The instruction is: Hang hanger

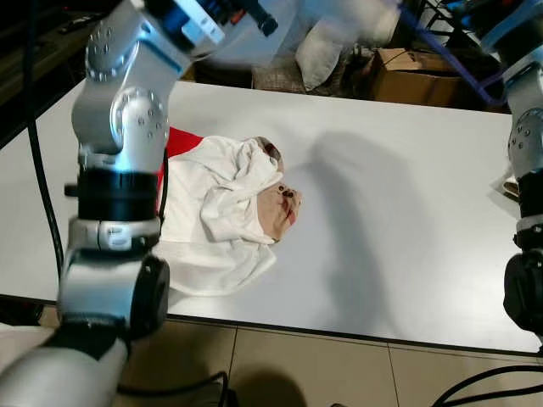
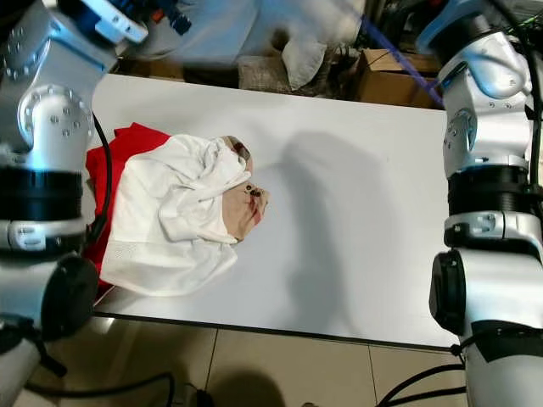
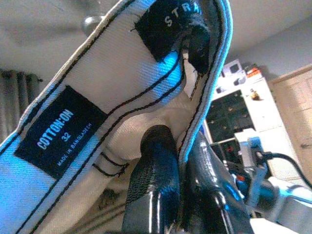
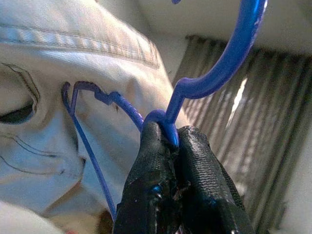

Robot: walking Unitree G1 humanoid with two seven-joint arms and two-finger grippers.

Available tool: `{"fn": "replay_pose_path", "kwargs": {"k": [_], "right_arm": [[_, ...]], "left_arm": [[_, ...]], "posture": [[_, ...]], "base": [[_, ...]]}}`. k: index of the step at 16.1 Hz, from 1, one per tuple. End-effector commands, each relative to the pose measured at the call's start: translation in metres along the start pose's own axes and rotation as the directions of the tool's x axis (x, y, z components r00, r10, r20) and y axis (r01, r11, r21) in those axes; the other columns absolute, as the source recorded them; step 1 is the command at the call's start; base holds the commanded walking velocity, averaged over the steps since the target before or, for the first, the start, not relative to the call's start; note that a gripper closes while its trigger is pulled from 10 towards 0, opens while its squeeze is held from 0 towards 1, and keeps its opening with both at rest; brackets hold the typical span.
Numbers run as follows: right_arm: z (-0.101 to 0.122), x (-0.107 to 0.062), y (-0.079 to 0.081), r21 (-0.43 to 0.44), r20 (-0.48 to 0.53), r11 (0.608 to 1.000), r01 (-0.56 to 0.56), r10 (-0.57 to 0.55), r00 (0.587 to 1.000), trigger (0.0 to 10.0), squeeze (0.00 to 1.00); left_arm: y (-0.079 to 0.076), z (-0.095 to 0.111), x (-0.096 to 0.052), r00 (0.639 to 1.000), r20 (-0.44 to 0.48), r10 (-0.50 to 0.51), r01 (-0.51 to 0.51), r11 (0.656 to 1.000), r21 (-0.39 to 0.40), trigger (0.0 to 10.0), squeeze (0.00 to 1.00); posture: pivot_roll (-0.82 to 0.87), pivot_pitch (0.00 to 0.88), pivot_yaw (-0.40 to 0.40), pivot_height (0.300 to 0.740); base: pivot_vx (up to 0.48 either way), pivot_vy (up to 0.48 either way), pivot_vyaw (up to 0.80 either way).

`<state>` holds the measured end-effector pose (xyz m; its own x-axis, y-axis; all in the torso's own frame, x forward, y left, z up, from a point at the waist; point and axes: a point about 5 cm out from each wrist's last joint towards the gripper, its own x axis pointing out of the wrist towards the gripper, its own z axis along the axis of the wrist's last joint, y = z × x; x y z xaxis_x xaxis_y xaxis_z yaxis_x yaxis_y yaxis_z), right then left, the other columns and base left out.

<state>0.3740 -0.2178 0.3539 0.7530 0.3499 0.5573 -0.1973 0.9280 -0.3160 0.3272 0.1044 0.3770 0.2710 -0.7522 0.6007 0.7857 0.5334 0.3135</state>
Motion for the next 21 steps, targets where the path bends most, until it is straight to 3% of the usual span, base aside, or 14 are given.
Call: {"fn": "replay_pose_path", "kwargs": {"k": [1,4,5,6,7,8,9,13,14,15,16,18,19,21], "right_arm": [[-0.019,-0.013,0.001,-0.002,-0.048,0.999,0.042,-0.042,0.998,10.0,0.0],[-0.058,-0.047,0.019,0.038,-0.158,0.999,0.003,0.003,0.987,10.0,0.0],[-0.085,-0.077,0.033,0.098,-0.264,0.995,-0.012,0.038,0.964,10.0,0.0],[-0.108,-0.114,0.051,0.175,-0.372,0.983,-0.058,0.121,0.92,10.0,0.0],[-0.117,-0.136,0.061,0.211,-0.419,0.972,-0.1,0.183,0.889,10.0,0.0],[-0.121,-0.175,0.078,0.265,-0.479,0.944,-0.195,0.304,0.823,10.0,0.0],[-0.111,-0.195,0.083,0.31,-0.482,0.919,-0.243,0.372,0.793,10.0,0.0],[-0.068,-0.214,0.088,0.447,-0.447,0.798,-0.404,0.59,0.672,10.0,0.0],[-0.059,-0.219,0.088,0.449,-0.454,0.771,-0.451,0.632,0.628,10.0,0.0],[-0.047,-0.224,0.084,0.473,-0.456,0.741,-0.477,0.669,0.587,10.0,0.0],[-0.026,-0.227,0.073,0.503,-0.465,0.705,-0.5,0.708,0.531,10.0,0.0],[0.001,-0.219,0.053,0.495,-0.457,0.702,-0.511,0.711,0.534,10.0,0.0],[0.008,-0.216,0.049,0.494,-0.444,0.702,-0.513,0.711,0.545,10.0,0.0],[0.028,-0.199,0.038,0.517,-0.298,0.706,-0.484,0.679,0.671,10.0,0.0]], "left_arm": [[-0.01,-0.02,-0.006,0.998,-0.062,-0.023,0.022,1.0,-0.016,10.0,0.0],[-0.025,-0.079,-0.029,0.955,-0.296,0.018,-0.024,1.0,-0.014,10.0,0.0],[-0.038,-0.124,-0.052,0.879,-0.472,0.065,-0.061,0.998,0.025,10.0,0.0],[-0.05,-0.166,-0.08,0.759,-0.635,0.14,-0.14,0.989,0.051,10.0,0.0],[-0.055,-0.183,-0.095,0.684,-0.706,0.185,-0.159,0.982,0.103,10.0,0.0],[-0.061,-0.206,-0.12,0.548,-0.791,0.273,-0.2,0.961,0.193,10.0,0.0],[-0.059,-0.211,-0.128,0.493,-0.808,0.323,-0.204,0.946,0.253,10.0,0.0],[-0.038,-0.208,-0.13,0.455,-0.827,0.33,-0.145,0.944,0.296,10.0,0.0],[-0.031,-0.205,-0.131,0.441,-0.833,0.335,-0.124,0.942,0.313,10.0,0.93],[-0.023,-0.199,-0.134,0.432,-0.852,0.297,-0.065,0.952,0.299,10.0,1.0],[-0.018,-0.192,-0.144,0.374,-0.912,0.167,0.062,0.977,0.204,10.0,1.0],[-0.014,-0.18,-0.168,0.255,-0.967,0.006,0.226,0.972,0.066,10.0,1.0],[-0.013,-0.176,-0.174,0.228,-0.973,-0.026,0.249,0.968,0.032,10.0,1.0],[-0.014,-0.16,-0.19,0.16,-0.975,-0.154,0.347,0.933,-0.091,10.0,1.0]], "posture": [[-0.11,0.0,-0.021,0.74],[-0.11,0.004,-0.017,0.74],[-0.11,0.006,-0.013,0.74],[-0.12,0.008,-0.001,0.74],[-0.12,0.008,-0.001,0.74],[-0.14,0.015,0.026,0.74],[-0.15,0.017,0.04,0.74],[-0.16,0.014,0.069,0.74],[-0.16,0.013,0.069,0.74],[-0.16,0.01,0.068,0.74],[-0.16,0.005,0.067,0.74],[-0.16,0.002,0.065,0.74],[-0.15,0.002,0.063,0.74],[-0.15,0.002,0.052,0.74]], "base": [[0.0,0.0,0.0],[0.0,0.0,0.0],[0.0,0.0,0.0],[0.0,0.0,0.0],[0.0,0.0,0.0],[0.0,0.0,0.0],[0.0,0.0,0.0],[0.0,0.0,0.0],[0.0,0.0,0.0],[0.0,0.0,0.0],[0.0,0.0,0.0],[0.0,0.0,0.0],[0.0,0.0,0.0],[0.0,0.0,0.0]]}}
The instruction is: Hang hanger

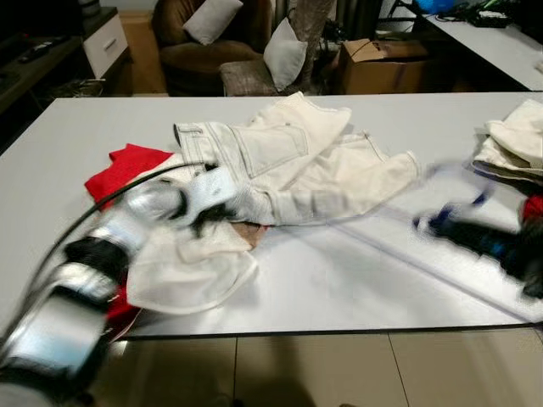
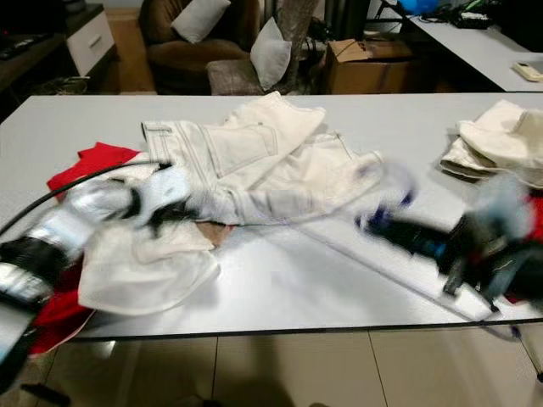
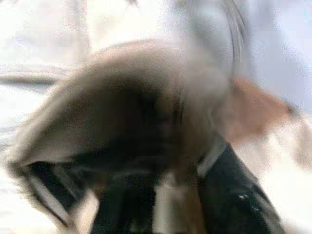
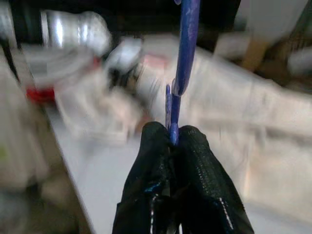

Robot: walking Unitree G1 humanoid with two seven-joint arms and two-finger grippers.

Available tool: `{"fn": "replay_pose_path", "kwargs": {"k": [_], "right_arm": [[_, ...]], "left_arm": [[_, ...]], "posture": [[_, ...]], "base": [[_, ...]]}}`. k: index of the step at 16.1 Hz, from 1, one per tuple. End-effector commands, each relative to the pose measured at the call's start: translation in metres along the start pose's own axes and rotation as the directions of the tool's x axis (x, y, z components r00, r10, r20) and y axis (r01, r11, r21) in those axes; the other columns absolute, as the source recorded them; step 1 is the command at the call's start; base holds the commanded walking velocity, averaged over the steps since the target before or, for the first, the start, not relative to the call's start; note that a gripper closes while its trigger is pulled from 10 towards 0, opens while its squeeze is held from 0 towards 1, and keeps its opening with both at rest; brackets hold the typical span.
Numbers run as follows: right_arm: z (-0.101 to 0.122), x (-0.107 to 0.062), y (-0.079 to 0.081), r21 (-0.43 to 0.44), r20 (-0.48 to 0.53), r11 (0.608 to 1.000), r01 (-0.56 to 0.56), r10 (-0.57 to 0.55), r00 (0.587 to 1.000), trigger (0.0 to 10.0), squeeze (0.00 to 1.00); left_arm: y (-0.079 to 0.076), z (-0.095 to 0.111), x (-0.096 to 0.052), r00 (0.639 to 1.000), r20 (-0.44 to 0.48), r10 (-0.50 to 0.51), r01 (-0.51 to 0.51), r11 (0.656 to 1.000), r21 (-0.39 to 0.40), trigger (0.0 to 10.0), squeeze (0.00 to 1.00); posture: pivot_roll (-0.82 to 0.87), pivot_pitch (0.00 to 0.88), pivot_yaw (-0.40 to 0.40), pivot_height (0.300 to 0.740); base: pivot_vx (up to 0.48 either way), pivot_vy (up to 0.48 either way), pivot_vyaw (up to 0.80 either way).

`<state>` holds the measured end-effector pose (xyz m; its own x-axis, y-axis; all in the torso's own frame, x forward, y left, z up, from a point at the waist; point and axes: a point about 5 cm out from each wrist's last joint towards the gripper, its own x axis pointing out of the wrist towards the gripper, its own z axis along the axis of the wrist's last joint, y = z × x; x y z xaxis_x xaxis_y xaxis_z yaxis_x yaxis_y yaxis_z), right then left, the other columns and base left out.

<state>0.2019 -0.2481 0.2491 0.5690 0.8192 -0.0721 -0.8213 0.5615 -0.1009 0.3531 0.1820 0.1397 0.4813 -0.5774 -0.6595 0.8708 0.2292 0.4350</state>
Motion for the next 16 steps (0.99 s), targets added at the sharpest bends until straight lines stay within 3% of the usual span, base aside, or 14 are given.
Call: {"fn": "replay_pose_path", "kwargs": {"k": [1,3,4,6,7,9,10,11,12,13,14,15,16], "right_arm": [[0.009,0.003,-0.001,0.017,0.077,1.0,0.018,-0.019,0.997,10.0,0.0],[0.008,0.017,-0.004,0.043,0.145,0.997,0.07,-0.076,0.987,10.0,0.0],[0.005,0.031,-0.012,0.065,0.175,0.986,0.156,-0.165,0.971,10.0,0.0],[0.002,0.054,-0.019,0.084,0.189,0.956,0.281,-0.293,0.937,10.0,0.0],[-0.007,0.065,-0.026,0.111,0.128,0.913,0.392,-0.404,0.906,10.0,0.0],[-0.017,0.078,-0.026,0.102,0.079,0.86,0.499,-0.507,0.858,10.0,0.0],[-0.017,0.086,-0.02,0.137,0.125,0.859,0.494,-0.51,0.851,10.0,0.0],[-0.018,0.092,-0.014,0.194,0.173,0.844,0.5,-0.531,0.83,10.0,0.0],[-0.019,0.096,-0.012,0.155,0.175,0.825,0.543,-0.564,0.807,10.0,0.0],[-0.014,0.102,-0.004,0.243,0.271,0.832,0.499,-0.552,0.788,10.0,0.0],[-0.011,0.105,0.0,0.3,0.321,0.808,0.508,-0.587,0.743,10.0,0.0],[-0.014,0.108,0.006,0.295,0.324,0.782,0.549,-0.622,0.713,10.0,0.0],[-0.018,0.111,0.012,0.296,0.308,0.775,0.558,-0.631,0.712,10.0,0.0]], "left_arm": [[-0.001,0.002,-0.006,0.999,0.019,-0.05,0.05,0.999,0.005,10.0,1.0],[0.001,0.008,-0.021,0.993,0.103,-0.064,0.07,0.996,-0.061,10.0,1.0],[0.003,0.012,-0.037,0.986,0.147,-0.083,0.097,0.991,-0.092,10.0,1.0],[0.006,0.025,-0.06,0.952,0.305,-0.038,0.086,0.986,-0.145,10.0,1.0],[0.009,0.032,-0.072,0.907,0.42,0.042,0.056,0.974,-0.217,10.0,1.0],[0.009,0.034,-0.086,0.847,0.503,0.173,-0.002,0.947,-0.321,10.0,1.0],[0.011,0.036,-0.092,0.803,0.518,0.296,-0.08,0.914,-0.398,10.0,1.0],[0.012,0.04,-0.095,0.733,0.53,0.427,-0.145,0.859,-0.491,10.0,1.0],[0.011,0.043,-0.096,0.687,0.522,0.505,-0.195,0.821,-0.537,10.0,1.0],[0.003,0.045,-0.085,0.64,0.487,0.595,-0.255,0.762,-0.595,10.0,1.0],[-0.009,0.049,-0.073,0.613,0.469,0.636,-0.26,0.723,-0.64,10.0,1.0],[-0.023,0.053,-0.06,0.624,0.452,0.637,-0.253,0.712,-0.655,10.0,1.0],[-0.034,0.056,-0.05,0.643,0.439,0.627,-0.259,0.718,-0.646,10.0,1.0]], "posture": [[-0.15,0.005,0.048,0.74],[-0.13,0.007,0.036,0.74],[-0.13,0.0,0.025,0.74],[-0.14,0.0,0.031,0.74],[-0.14,0.001,0.035,0.74],[-0.12,0.014,0.037,0.74],[-0.11,0.026,0.035,0.74],[-0.11,0.033,0.033,0.74],[-0.1,0.044,0.029,0.74],[-0.1,0.047,0.021,0.74],[-0.11,0.042,0.017,0.74],[-0.12,0.04,0.014,0.74],[-0.12,0.039,0.009,0.74]], "base": [[0.0,0.0,0.0],[0.0,0.0,0.0],[0.0,0.0,0.0],[0.0,0.0,0.0],[0.0,0.0,0.0],[0.0,0.0,0.0],[0.0,0.0,0.0],[0.0,0.0,0.0],[0.0,0.0,0.0],[0.0,0.0,0.0],[0.0,0.0,0.0],[0.0,0.0,0.0],[0.0,0.0,0.0]]}}
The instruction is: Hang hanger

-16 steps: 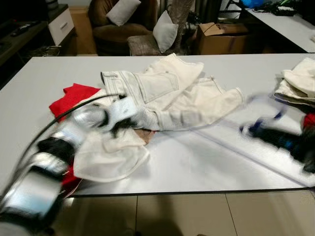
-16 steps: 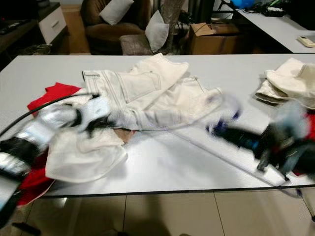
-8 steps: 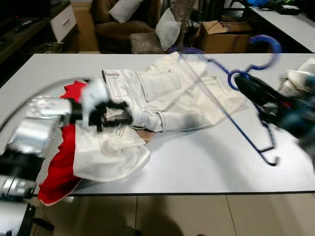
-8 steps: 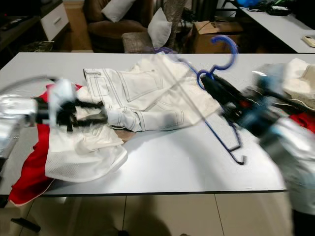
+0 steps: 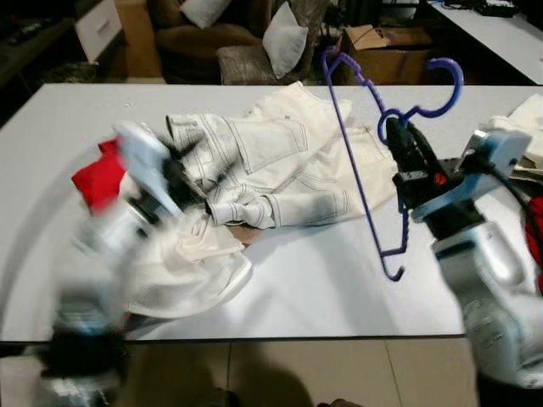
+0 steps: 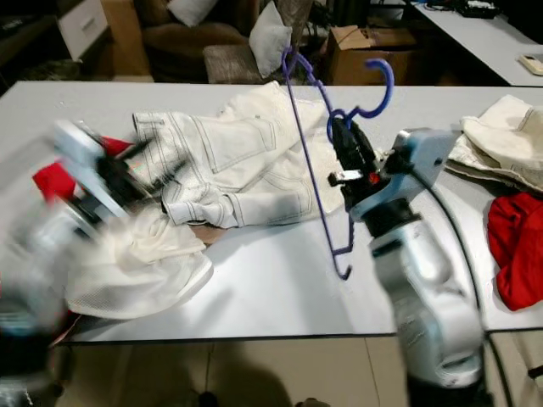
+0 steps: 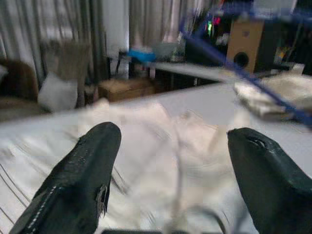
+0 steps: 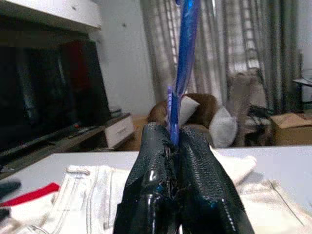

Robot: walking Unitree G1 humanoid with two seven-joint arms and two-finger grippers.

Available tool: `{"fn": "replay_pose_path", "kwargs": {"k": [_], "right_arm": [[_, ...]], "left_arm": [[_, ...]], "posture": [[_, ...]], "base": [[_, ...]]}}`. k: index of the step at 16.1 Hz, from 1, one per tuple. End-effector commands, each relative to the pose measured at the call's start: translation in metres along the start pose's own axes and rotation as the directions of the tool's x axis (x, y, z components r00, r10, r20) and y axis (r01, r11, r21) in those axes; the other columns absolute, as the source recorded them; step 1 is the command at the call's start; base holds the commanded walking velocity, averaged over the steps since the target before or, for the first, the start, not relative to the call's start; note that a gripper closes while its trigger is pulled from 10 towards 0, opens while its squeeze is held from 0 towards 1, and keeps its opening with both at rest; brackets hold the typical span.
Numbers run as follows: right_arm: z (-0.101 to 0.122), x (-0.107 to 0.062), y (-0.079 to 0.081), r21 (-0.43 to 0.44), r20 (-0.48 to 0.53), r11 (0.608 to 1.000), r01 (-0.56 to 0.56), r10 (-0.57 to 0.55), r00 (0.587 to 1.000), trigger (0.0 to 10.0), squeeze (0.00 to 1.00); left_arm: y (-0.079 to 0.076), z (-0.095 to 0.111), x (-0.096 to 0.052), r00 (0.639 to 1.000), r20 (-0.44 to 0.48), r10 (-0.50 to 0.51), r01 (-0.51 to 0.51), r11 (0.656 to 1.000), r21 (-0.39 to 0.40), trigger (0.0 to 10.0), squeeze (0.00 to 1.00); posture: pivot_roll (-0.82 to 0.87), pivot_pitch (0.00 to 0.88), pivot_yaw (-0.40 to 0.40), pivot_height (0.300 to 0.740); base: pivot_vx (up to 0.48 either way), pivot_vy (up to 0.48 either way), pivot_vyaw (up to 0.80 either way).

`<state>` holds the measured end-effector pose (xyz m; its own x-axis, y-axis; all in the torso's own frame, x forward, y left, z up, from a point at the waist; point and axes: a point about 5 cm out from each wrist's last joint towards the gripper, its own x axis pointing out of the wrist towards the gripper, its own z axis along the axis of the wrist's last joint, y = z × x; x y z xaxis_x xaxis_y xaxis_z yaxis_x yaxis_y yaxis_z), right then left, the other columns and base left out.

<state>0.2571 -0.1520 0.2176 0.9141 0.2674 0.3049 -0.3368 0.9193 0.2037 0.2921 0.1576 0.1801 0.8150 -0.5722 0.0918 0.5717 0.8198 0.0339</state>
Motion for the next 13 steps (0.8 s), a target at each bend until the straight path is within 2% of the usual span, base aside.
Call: {"fn": "replay_pose_path", "kwargs": {"k": [1,2,4,6,9,10,12,13], "right_arm": [[0.001,-0.001,0.003,-0.008,0.008,1.0,0.006,-0.006,1.0,10.0,0.0],[-0.005,-0.004,0.004,-0.018,-0.003,0.999,0.038,-0.038,0.999,10.0,0.0],[-0.013,-0.007,0.003,-0.094,-0.014,0.993,0.072,-0.074,0.997,10.0,0.0],[-0.019,-0.01,0.004,-0.049,-0.028,0.993,0.103,-0.104,0.994,10.0,0.0],[-0.022,-0.012,0.005,-0.031,-0.033,0.991,0.128,-0.129,0.991,10.0,0.0],[-0.029,-0.015,0.011,0.097,-0.045,0.983,0.158,-0.154,0.987,10.0,0.0],[-0.043,-0.021,0.018,0.118,-0.135,0.967,0.226,-0.21,0.968,10.0,0.0],[-0.044,-0.021,0.018,0.135,-0.144,0.96,0.247,-0.228,0.963,10.0,0.0]], "left_arm": [[-0.003,0.007,0.002,1.0,0.015,0.01,-0.01,0.999,0.044,10.0,1.0],[-0.01,0.0,0.003,0.999,0.005,0.041,-0.041,0.999,0.023,10.0,1.0],[-0.015,-0.007,0.002,0.994,-0.008,0.105,-0.105,0.994,0.01,10.0,1.0],[-0.016,-0.01,-0.003,0.993,-0.021,0.114,-0.113,0.993,0.014,10.0,1.0],[-0.013,-0.013,-0.004,0.99,-0.03,0.136,-0.136,0.991,0.017,10.0,1.0],[-0.015,-0.013,-0.004,0.99,-0.031,0.14,-0.139,0.99,0.015,10.0,1.0],[-0.018,-0.012,-0.004,0.991,-0.026,0.135,-0.135,0.991,-0.002,10.0,1.0],[-0.018,-0.012,-0.004,0.99,-0.026,0.136,-0.136,0.991,-0.005,10.0,1.0]], "posture": [[-0.12,0.039,0.009,0.74],[-0.12,0.046,0.011,0.74],[-0.12,0.052,0.011,0.74],[-0.13,0.05,0.014,0.74],[-0.13,0.047,0.019,0.74],[-0.12,0.049,0.02,0.74],[-0.12,0.05,0.016,0.74],[-0.12,0.049,0.016,0.74]], "base": [[0.0,0.0,0.0],[0.0,0.0,0.0],[0.0,0.0,0.0],[0.0,0.0,0.0],[0.0,0.0,0.0],[0.0,0.0,0.0],[0.0,0.0,0.0],[0.0,0.0,0.0]]}}
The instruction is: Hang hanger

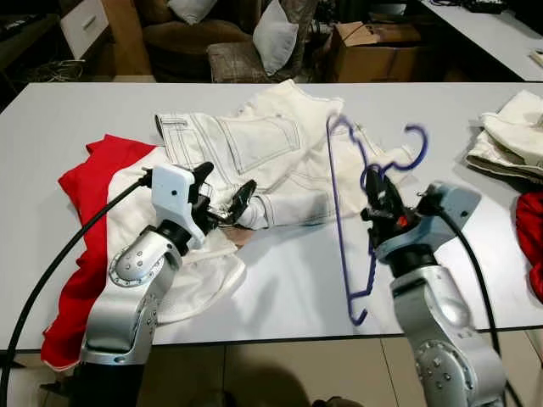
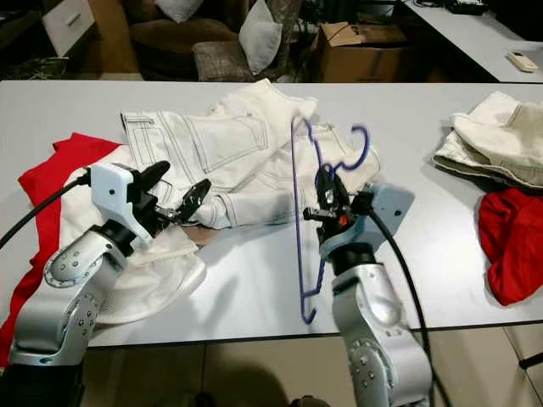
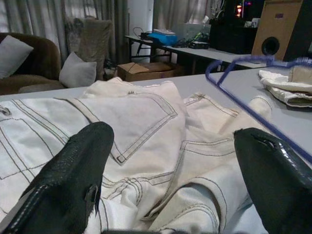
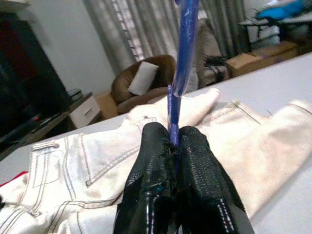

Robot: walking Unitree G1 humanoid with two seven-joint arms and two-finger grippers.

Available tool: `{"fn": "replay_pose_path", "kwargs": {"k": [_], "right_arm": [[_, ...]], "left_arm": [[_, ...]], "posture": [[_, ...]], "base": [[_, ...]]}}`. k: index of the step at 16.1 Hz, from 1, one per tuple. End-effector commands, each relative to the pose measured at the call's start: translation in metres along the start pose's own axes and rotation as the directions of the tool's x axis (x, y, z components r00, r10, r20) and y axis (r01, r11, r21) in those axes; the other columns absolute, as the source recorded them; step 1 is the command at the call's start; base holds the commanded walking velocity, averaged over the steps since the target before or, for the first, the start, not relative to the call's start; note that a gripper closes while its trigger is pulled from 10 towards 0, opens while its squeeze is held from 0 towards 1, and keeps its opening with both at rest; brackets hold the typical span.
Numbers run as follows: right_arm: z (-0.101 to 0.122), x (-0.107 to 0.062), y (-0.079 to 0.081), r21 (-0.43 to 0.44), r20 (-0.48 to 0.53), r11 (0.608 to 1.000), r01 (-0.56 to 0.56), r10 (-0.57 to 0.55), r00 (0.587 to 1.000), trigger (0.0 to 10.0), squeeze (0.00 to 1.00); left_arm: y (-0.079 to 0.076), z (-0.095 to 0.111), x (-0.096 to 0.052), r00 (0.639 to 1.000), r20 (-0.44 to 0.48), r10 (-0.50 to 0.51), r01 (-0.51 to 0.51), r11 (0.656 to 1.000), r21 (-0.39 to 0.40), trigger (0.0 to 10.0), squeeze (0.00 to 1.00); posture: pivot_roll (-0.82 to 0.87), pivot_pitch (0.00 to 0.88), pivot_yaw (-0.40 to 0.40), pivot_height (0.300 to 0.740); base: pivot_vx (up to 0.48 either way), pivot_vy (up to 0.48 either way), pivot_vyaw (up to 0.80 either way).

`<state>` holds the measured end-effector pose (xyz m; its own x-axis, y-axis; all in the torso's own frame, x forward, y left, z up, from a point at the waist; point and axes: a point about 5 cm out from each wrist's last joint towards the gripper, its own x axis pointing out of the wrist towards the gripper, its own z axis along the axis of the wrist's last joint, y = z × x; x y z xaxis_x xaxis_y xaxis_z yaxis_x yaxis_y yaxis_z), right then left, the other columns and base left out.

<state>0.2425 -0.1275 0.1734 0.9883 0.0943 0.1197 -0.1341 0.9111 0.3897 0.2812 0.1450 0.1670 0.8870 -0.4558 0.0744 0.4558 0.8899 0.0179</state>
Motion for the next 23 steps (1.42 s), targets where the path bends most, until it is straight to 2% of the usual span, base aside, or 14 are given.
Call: {"fn": "replay_pose_path", "kwargs": {"k": [1,2,9,16,17,21,22,23], "right_arm": [[0.003,-0.001,-0.001,-0.019,0.01,0.999,0.026,-0.026,1.0,10.0,0.0],[0.004,0.0,-0.003,-0.062,0.01,0.997,0.051,-0.051,0.999,10.0,0.0],[0.004,0.001,-0.001,-0.033,0.027,0.998,0.046,-0.045,0.999,10.0,0.0],[0.0,0.0,-0.006,0.024,0.007,0.997,0.069,-0.069,0.998,10.0,0.0],[0.0,0.001,-0.004,0.065,0.014,0.997,0.039,-0.04,0.999,10.0,0.0],[0.001,0.0,-0.002,0.138,0.036,0.99,-0.001,-0.004,0.999,10.0,0.0],[-0.001,0.001,-0.002,0.098,0.005,0.995,0.006,-0.007,1.0,10.0,0.0],[-0.004,0.002,0.001,0.084,-0.039,0.996,-0.011,0.015,0.999,10.0,0.0]], "left_arm": [[-0.001,0.0,-0.001,1.0,-0.004,0.0,0.0,1.0,-0.003,10.0,1.0],[-0.001,0.001,-0.001,1.0,-0.004,0.0,0.0,1.0,-0.004,10.0,1.0],[-0.003,-0.009,-0.006,0.999,-0.041,0.01,-0.011,1.0,-0.02,10.0,1.0],[-0.004,-0.011,-0.005,0.999,-0.049,0.013,-0.014,1.0,-0.02,10.0,1.0],[-0.005,-0.012,-0.005,0.999,-0.049,0.013,-0.014,1.0,-0.021,10.0,1.0],[-0.002,-0.017,-0.009,0.995,-0.046,0.092,-0.096,0.991,-0.095,10.0,1.0],[-0.001,-0.015,-0.012,0.994,-0.037,0.104,-0.107,0.99,-0.097,10.0,1.0],[-0.001,-0.013,-0.014,0.994,-0.024,0.107,-0.109,0.991,-0.08,10.0,0.95]], "posture": [[-0.12,0.049,0.016,0.74],[-0.12,0.048,0.015,0.74],[-0.11,0.043,0.003,0.74],[-0.12,0.045,-0.006,0.74],[-0.12,0.044,-0.004,0.74],[-0.11,0.037,-0.006,0.74],[-0.11,0.037,-0.01,0.74],[-0.11,0.035,-0.023,0.74]], "base": [[0.0,0.0,0.0],[0.0,0.0,0.0],[0.0,0.0,0.0],[0.0,0.0,0.0],[0.0,0.0,0.0],[0.0,0.0,0.0],[0.0,0.0,0.0],[0.0,0.0,0.0]]}}
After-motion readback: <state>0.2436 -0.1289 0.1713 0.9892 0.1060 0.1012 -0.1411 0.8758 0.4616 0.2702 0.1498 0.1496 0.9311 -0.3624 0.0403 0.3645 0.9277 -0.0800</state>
